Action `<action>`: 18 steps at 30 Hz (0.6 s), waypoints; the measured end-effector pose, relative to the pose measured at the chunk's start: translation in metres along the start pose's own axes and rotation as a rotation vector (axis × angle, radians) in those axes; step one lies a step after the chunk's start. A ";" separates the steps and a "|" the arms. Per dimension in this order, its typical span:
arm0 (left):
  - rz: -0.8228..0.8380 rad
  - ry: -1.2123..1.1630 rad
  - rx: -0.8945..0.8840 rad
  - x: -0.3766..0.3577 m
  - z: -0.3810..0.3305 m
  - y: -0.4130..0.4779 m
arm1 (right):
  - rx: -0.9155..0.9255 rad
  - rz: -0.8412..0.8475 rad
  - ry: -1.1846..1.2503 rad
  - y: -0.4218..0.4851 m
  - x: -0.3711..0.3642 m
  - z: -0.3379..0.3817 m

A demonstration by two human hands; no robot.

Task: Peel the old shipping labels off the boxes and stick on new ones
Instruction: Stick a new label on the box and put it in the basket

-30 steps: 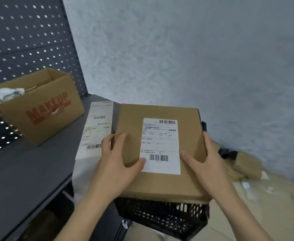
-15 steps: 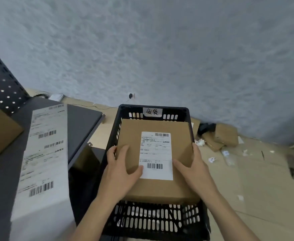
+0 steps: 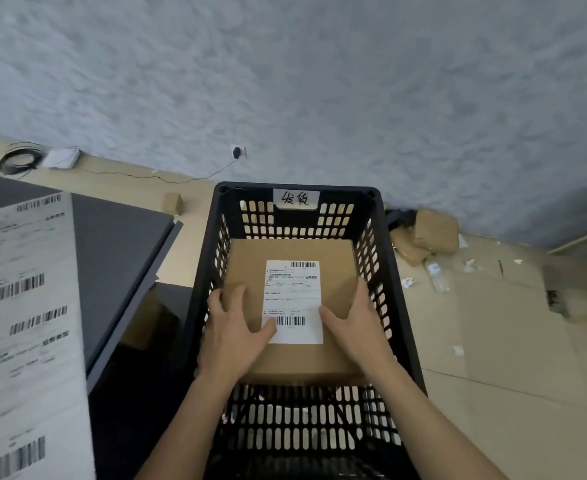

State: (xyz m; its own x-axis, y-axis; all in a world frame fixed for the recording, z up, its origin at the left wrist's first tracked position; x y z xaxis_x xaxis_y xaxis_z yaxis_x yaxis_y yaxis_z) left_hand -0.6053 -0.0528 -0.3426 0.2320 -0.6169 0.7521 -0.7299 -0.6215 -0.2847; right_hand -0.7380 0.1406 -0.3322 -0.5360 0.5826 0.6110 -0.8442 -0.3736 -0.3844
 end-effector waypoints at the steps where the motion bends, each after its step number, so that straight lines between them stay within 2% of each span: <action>1: 0.012 -0.001 0.014 -0.004 0.001 0.003 | -0.010 0.015 -0.007 0.005 -0.004 -0.003; 9: 0.071 0.001 0.058 -0.041 0.016 0.011 | -0.089 0.113 -0.041 0.031 -0.027 -0.032; 13: 0.065 -0.069 0.050 -0.053 0.025 0.014 | -0.097 0.104 -0.044 0.035 -0.033 -0.038; 18: 0.059 -0.030 0.037 -0.057 0.027 0.016 | -0.110 0.104 -0.064 0.038 -0.035 -0.044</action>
State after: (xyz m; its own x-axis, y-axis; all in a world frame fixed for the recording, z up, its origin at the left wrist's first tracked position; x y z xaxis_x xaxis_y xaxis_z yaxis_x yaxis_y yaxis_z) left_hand -0.6125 -0.0404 -0.4065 0.2087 -0.6666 0.7157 -0.7187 -0.6008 -0.3500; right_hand -0.7512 0.1376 -0.3984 -0.6221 0.4960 0.6058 -0.7815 -0.3461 -0.5191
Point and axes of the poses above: each hand's wrist, its own y-axis towards the middle knuckle, its own x-axis out of the back of the hand, z = x × y, the point moved 6 cm from there along y, towards the middle knuckle, and after that the axes turned 4 degrees about z, right-handed, at the moved point
